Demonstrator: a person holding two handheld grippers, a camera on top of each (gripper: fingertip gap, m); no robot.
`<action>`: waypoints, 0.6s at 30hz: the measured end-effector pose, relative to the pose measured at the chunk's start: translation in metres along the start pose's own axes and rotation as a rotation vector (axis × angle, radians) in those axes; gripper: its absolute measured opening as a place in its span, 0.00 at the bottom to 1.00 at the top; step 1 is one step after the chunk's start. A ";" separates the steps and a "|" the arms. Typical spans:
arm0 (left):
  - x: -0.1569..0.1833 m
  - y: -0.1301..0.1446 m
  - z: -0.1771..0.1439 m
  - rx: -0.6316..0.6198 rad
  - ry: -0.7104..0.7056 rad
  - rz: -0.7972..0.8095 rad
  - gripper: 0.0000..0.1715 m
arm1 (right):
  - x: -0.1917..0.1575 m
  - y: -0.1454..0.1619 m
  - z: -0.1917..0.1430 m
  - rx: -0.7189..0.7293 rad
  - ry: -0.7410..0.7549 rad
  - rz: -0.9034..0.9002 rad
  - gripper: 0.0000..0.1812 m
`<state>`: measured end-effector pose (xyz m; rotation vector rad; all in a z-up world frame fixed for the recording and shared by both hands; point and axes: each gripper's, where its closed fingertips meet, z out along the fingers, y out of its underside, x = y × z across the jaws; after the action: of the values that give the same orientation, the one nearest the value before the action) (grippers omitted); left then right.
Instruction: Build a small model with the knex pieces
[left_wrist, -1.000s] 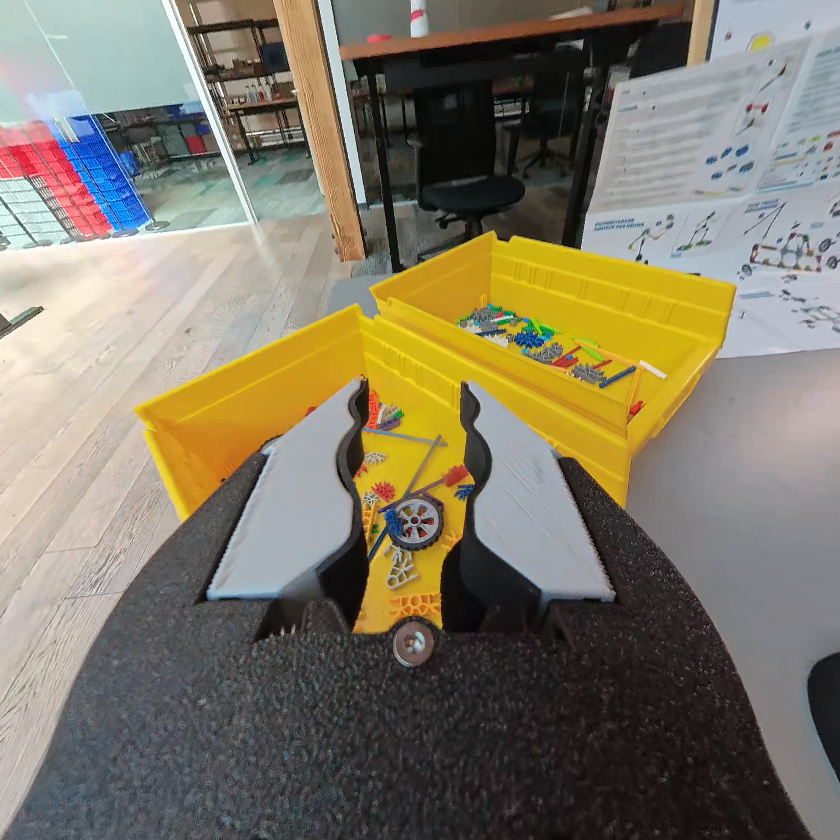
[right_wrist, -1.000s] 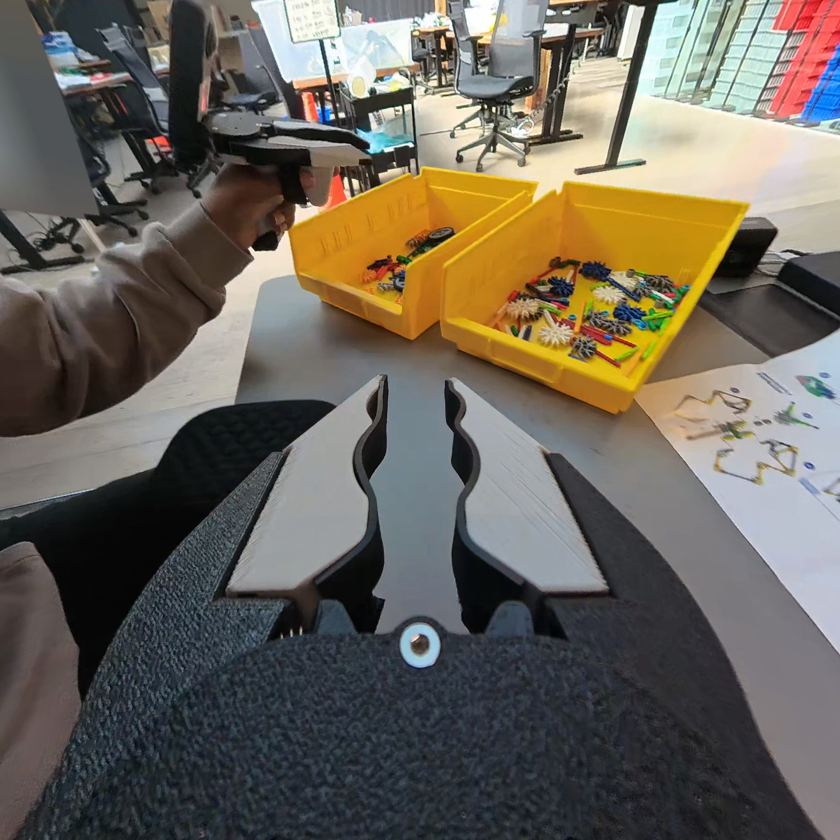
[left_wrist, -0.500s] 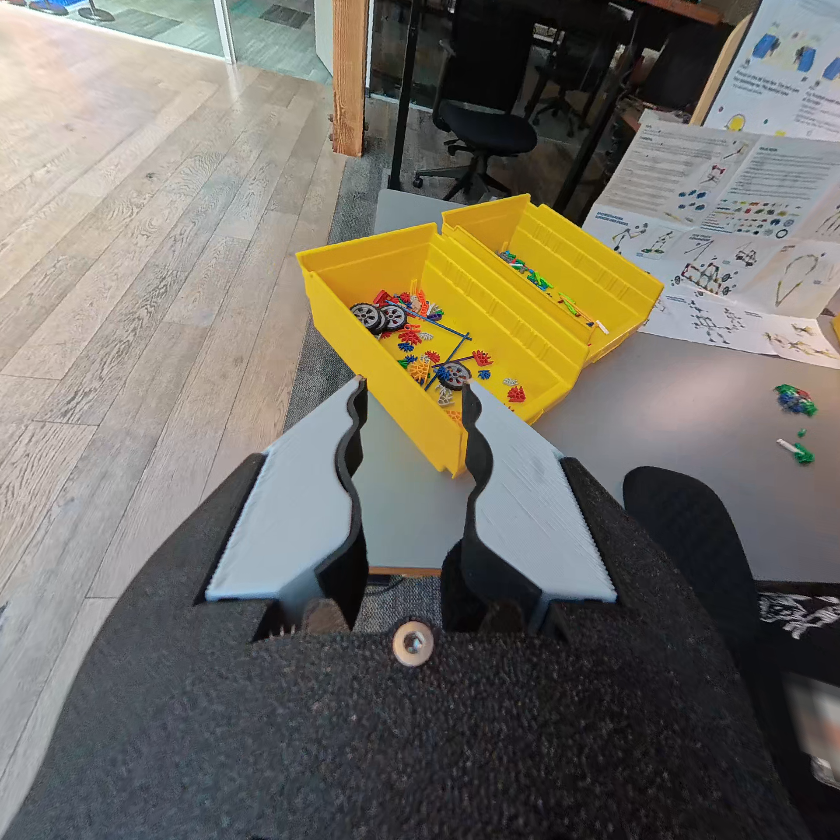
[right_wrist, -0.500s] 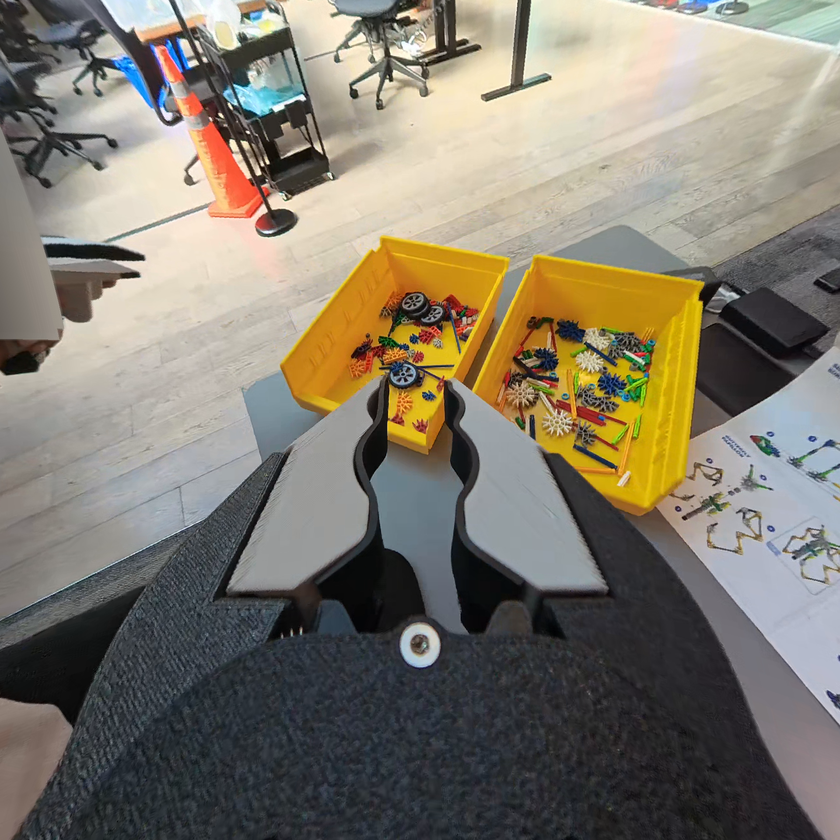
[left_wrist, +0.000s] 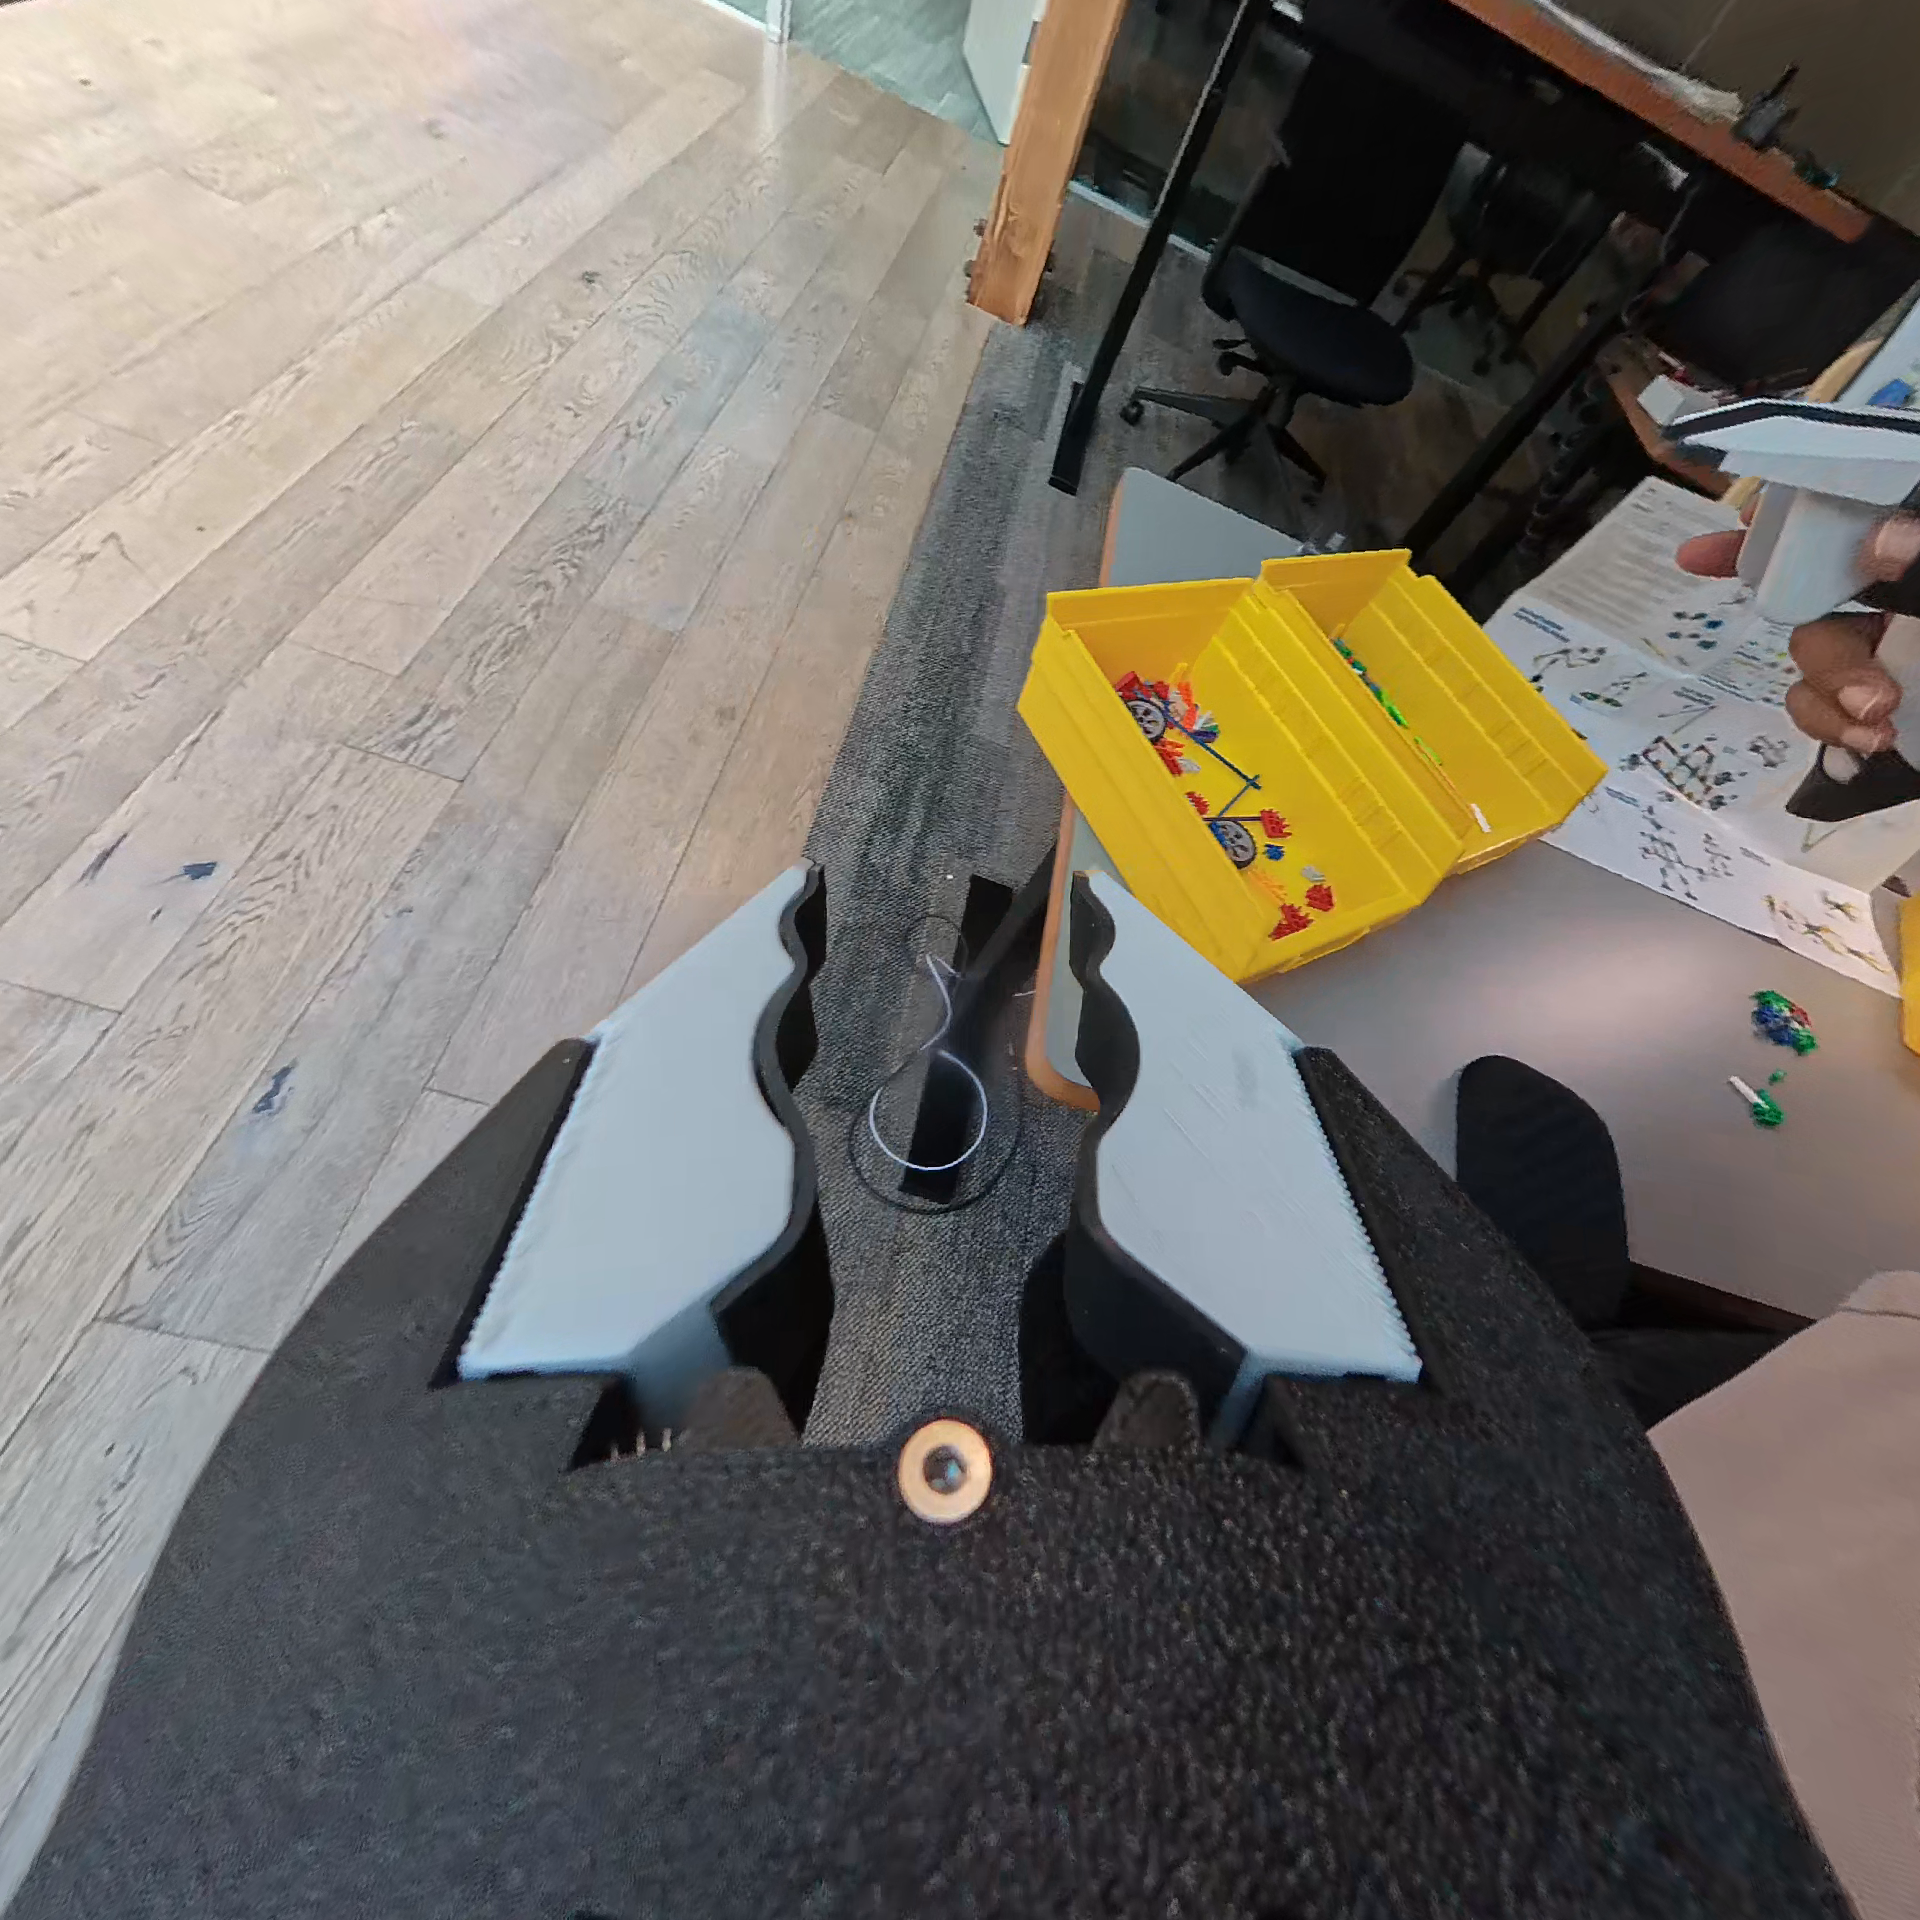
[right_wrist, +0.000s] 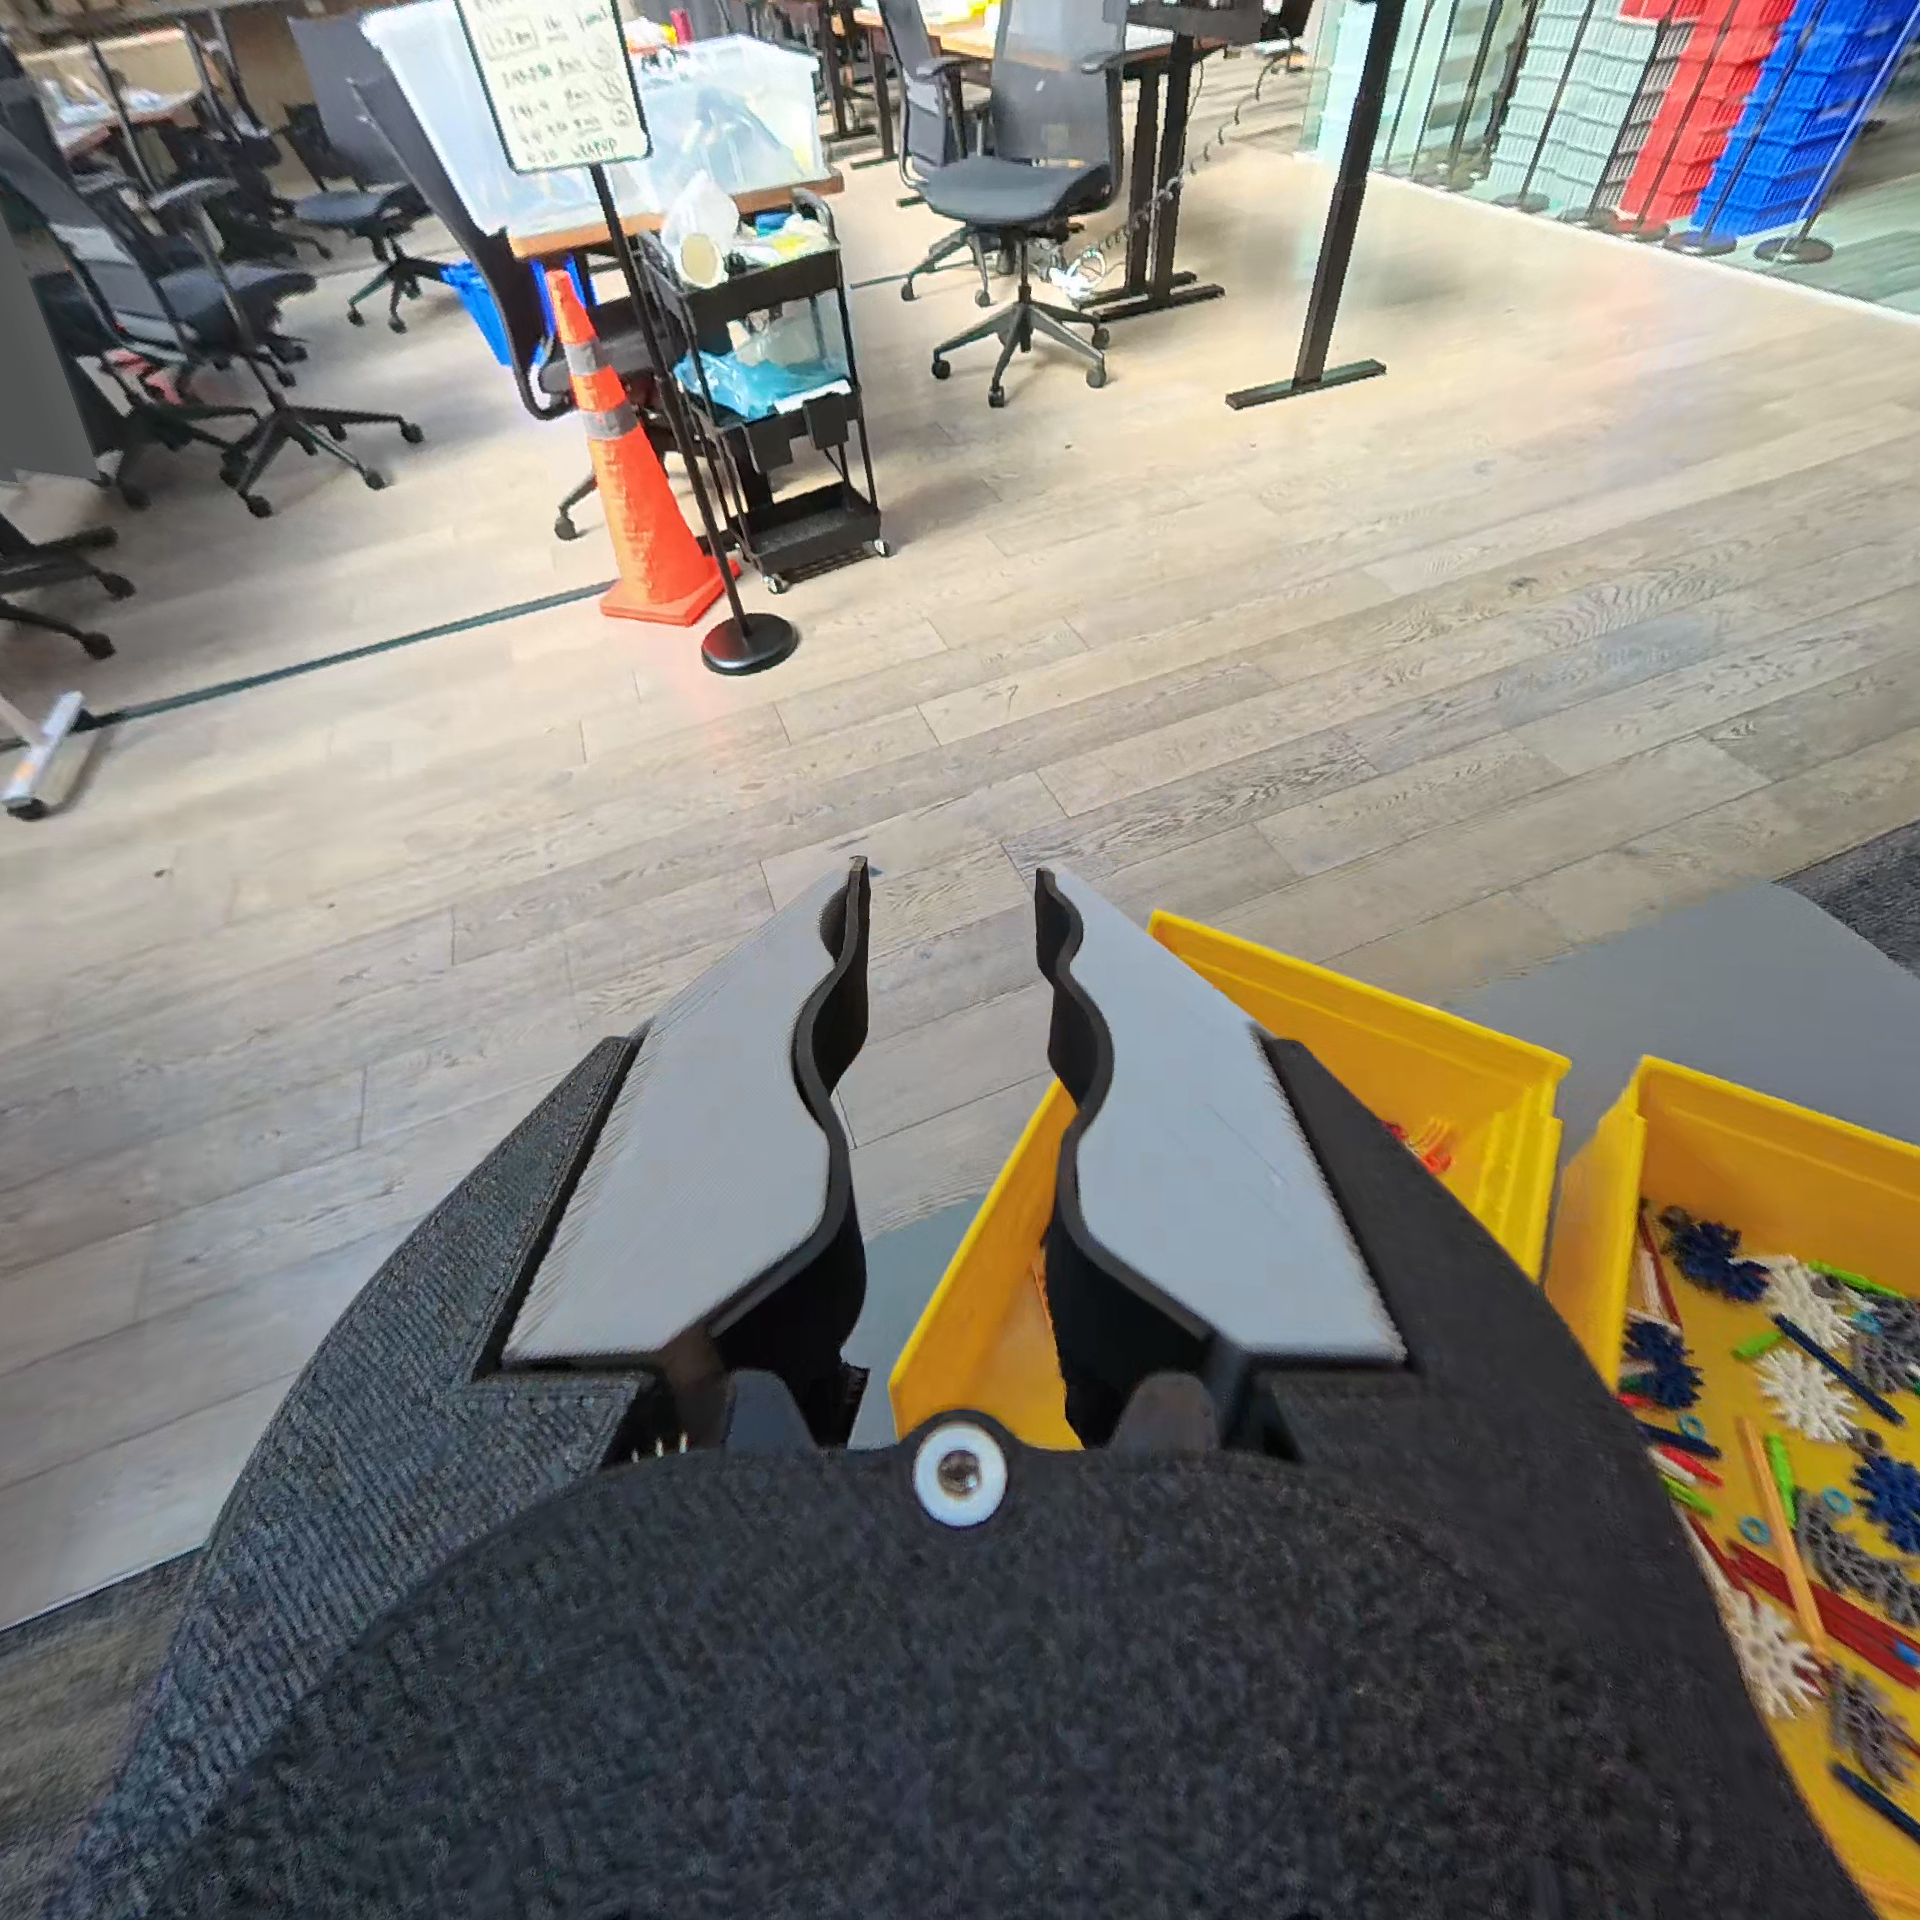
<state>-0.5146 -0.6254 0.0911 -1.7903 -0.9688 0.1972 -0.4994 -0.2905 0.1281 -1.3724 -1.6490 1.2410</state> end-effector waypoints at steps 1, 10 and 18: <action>-0.012 -0.005 -0.005 -0.009 -0.021 0.001 0.27 | -0.001 0.000 0.018 0.013 0.016 0.012 0.19; -0.083 -0.087 0.026 -0.039 0.048 0.054 0.20 | -0.004 0.004 0.149 -0.016 0.127 0.157 0.41; -0.184 -0.195 0.184 -0.035 0.149 0.143 0.18 | 0.026 -0.031 0.344 -0.007 0.118 0.182 0.42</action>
<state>-0.8371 -0.5962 0.1198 -1.8792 -0.7436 0.1351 -0.8276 -0.3532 0.0378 -1.5985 -1.4757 1.2302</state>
